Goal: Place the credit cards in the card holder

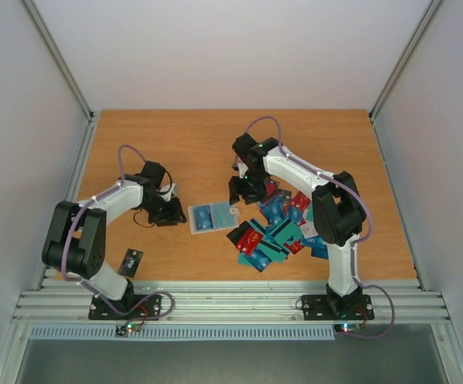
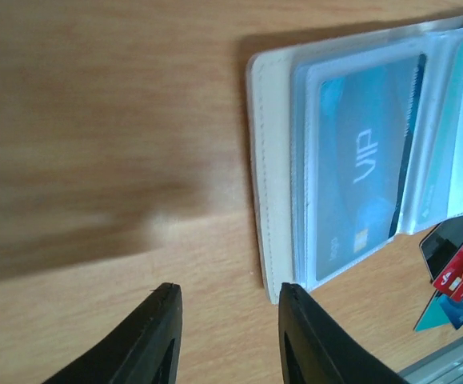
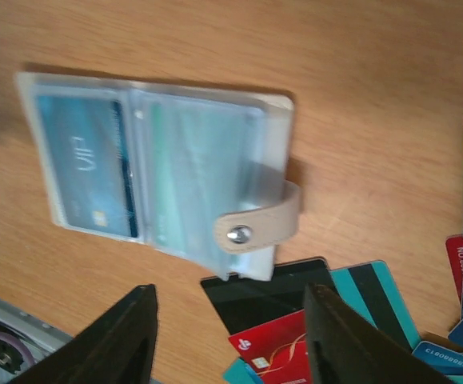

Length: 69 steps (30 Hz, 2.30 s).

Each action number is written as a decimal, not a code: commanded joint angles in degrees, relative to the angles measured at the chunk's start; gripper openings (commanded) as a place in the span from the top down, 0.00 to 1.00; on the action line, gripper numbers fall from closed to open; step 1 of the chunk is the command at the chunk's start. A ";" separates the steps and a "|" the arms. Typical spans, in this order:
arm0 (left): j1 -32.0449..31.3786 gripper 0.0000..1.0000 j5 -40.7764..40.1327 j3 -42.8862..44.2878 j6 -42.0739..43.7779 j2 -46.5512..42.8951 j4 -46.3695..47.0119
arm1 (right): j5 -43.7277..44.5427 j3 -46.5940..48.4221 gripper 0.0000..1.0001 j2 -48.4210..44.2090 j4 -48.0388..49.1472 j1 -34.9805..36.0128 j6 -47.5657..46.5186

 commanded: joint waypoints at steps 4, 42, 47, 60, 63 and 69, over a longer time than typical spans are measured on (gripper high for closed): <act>-0.29 0.56 2.72 -5.32 -4.67 -2.73 6.49 | -1.53 -3.42 0.33 -0.72 2.00 -0.20 -0.40; -0.22 0.57 5.92 -5.38 -4.99 2.10 11.40 | 20.34 15.30 0.93 14.80 -15.33 7.07 -2.06; -0.22 0.60 6.45 -4.41 -4.56 3.08 11.26 | 14.38 13.87 0.95 16.26 -12.48 6.07 -3.99; 0.22 0.59 12.09 -5.01 -6.19 6.43 16.38 | 3.72 11.35 0.99 19.69 -8.49 5.94 -4.66; 0.56 0.59 13.71 -5.33 -7.26 6.37 17.97 | 1.81 11.13 0.99 19.81 -7.87 5.93 -4.47; 0.78 0.59 14.67 -5.19 -8.15 3.17 18.19 | -0.76 11.62 0.99 20.16 -7.48 5.92 -4.04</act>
